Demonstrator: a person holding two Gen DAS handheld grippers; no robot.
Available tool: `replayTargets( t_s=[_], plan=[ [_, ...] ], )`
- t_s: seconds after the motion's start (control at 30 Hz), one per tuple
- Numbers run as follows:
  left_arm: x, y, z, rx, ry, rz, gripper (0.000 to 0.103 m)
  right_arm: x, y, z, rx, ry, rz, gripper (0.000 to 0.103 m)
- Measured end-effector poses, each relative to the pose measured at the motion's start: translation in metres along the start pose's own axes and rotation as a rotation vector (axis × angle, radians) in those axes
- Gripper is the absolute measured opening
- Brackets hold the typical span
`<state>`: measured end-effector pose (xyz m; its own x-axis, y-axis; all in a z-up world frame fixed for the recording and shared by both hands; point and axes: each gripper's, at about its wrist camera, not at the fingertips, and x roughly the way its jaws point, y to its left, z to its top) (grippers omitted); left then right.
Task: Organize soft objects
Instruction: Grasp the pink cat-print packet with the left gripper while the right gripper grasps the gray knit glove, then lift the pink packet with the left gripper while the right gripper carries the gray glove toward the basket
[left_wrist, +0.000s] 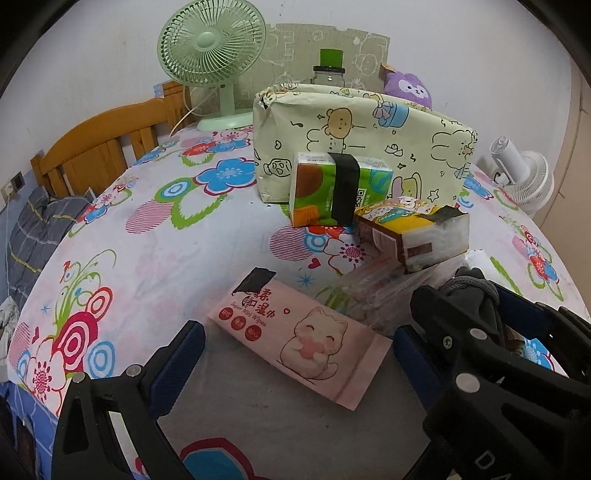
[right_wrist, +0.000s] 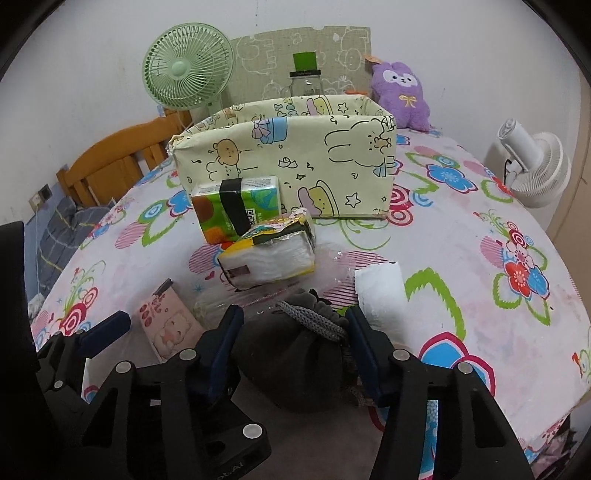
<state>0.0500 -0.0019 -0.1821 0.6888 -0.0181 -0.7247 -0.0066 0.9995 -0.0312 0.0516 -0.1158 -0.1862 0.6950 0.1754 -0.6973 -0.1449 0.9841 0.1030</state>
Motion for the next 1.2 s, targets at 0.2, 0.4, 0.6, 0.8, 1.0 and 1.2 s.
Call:
replayTargets(
  t_s=[0.2, 0.4, 0.6, 0.8, 1.0, 1.2],
  plan=[
    [0.0, 0.0, 0.0, 0.002, -0.009, -0.001, 0.093, -0.001, 0.0, 0.0, 0.003, -0.006, -0.002, 0.054],
    [-0.003, -0.003, 0.001, 0.017, -0.02, -0.01, 0.068, -0.002, -0.001, 0.0, 0.006, -0.007, 0.001, 0.053],
    [-0.007, -0.005, 0.0, 0.019, -0.024, -0.034, 0.047, -0.003, 0.0, 0.0, 0.01, -0.007, 0.009, 0.053],
    [-0.011, -0.005, 0.0, 0.012, -0.03, -0.038, 0.046, -0.008, 0.003, -0.001, 0.005, -0.016, 0.004, 0.052],
    [-0.02, -0.005, 0.001, 0.009, -0.052, -0.039, 0.046, -0.018, 0.004, 0.0, 0.004, -0.04, 0.006, 0.052],
    [-0.034, -0.005, 0.006, 0.003, -0.084, -0.042, 0.046, -0.031, 0.006, 0.006, 0.007, -0.07, 0.008, 0.052]
  ],
)
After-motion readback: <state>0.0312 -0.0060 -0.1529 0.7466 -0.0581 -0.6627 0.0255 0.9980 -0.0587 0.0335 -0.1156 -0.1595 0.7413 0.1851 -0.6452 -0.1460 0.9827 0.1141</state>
